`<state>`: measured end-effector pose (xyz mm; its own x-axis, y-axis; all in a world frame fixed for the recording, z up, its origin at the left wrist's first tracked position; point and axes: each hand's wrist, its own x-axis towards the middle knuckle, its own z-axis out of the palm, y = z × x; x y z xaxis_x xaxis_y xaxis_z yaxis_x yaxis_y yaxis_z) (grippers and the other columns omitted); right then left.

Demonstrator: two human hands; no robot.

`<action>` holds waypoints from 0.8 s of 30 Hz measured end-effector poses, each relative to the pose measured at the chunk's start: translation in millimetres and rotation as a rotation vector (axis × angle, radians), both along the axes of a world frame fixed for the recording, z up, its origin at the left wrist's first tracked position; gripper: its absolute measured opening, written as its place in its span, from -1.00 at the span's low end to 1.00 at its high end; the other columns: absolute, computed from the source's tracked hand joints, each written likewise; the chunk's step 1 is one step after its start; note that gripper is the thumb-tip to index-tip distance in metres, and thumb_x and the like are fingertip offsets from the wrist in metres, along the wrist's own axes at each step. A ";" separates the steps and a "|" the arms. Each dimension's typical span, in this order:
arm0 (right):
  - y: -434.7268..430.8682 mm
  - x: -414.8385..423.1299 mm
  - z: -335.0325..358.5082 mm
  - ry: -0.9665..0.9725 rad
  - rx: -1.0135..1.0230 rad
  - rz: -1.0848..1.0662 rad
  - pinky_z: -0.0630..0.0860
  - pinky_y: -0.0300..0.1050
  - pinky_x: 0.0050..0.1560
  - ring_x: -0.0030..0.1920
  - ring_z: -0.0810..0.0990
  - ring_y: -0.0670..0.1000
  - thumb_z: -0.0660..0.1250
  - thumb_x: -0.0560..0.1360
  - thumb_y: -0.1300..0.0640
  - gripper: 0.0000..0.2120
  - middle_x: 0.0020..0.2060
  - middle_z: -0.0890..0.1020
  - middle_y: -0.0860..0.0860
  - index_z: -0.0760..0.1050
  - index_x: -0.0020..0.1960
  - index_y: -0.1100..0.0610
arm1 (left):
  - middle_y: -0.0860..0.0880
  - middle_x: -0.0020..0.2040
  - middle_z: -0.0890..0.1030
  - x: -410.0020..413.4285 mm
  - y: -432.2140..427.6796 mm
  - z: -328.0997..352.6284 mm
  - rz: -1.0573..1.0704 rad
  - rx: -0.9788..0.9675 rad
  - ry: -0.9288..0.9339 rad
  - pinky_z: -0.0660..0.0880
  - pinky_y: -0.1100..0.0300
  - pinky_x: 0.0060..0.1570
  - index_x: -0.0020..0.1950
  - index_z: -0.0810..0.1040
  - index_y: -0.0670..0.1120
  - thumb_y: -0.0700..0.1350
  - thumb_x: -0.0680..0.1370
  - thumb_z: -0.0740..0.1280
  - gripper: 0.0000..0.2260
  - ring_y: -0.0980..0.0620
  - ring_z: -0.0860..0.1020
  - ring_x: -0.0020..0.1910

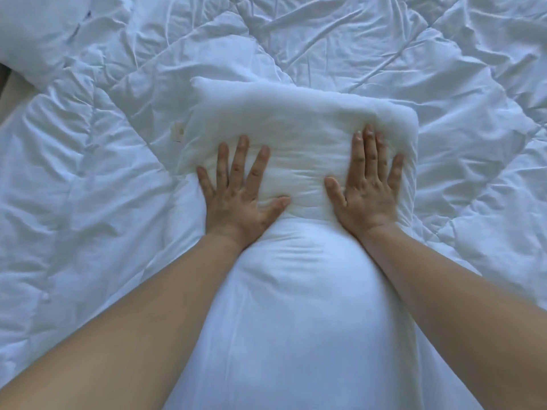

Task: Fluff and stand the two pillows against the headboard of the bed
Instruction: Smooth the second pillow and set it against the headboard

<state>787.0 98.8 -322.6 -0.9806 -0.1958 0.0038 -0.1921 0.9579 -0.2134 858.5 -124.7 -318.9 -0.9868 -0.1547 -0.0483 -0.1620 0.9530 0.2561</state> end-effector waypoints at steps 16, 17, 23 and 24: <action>-39.1 81.3 103.8 -0.295 -0.070 -0.001 -0.17 0.34 0.55 0.64 -0.15 0.09 -0.05 0.63 -0.29 -0.25 0.64 -0.10 0.07 -0.11 0.64 0.13 | 0.07 0.64 -0.16 192.4 26.5 93.3 0.355 0.210 -0.238 -0.15 -0.32 0.48 0.63 -0.07 0.11 0.56 0.35 -0.11 -0.06 0.02 -0.17 0.61; -47.1 95.8 108.3 -0.265 -0.066 0.046 -0.16 0.35 0.55 0.64 -0.14 0.10 -0.05 0.62 -0.29 -0.25 0.64 -0.10 0.06 -0.10 0.64 0.11 | 0.06 0.64 -0.15 214.4 25.8 91.3 0.426 0.230 -0.246 -0.10 -0.33 0.48 0.63 -0.08 0.11 0.56 0.33 -0.12 -0.05 0.01 -0.15 0.61; -85.5 137.2 105.6 -0.076 0.149 0.481 -0.09 0.41 0.53 0.63 -0.08 0.20 0.02 0.59 -0.29 -0.28 0.64 0.02 0.05 0.05 0.63 0.07 | -0.19 0.60 0.12 312.6 26.9 80.8 0.759 0.340 -0.256 0.14 -0.29 0.45 0.63 -0.08 -0.03 0.68 0.22 -0.21 0.16 -0.16 0.12 0.58; -90.5 134.5 101.7 -0.067 0.196 0.540 -0.10 0.42 0.53 0.63 -0.06 0.19 0.01 0.59 -0.29 -0.28 0.64 0.04 0.05 0.05 0.63 0.08 | -0.20 0.59 0.16 321.7 25.2 78.9 0.794 0.346 -0.263 0.16 -0.28 0.44 0.63 -0.08 -0.05 0.68 0.21 -0.22 0.18 -0.16 0.15 0.56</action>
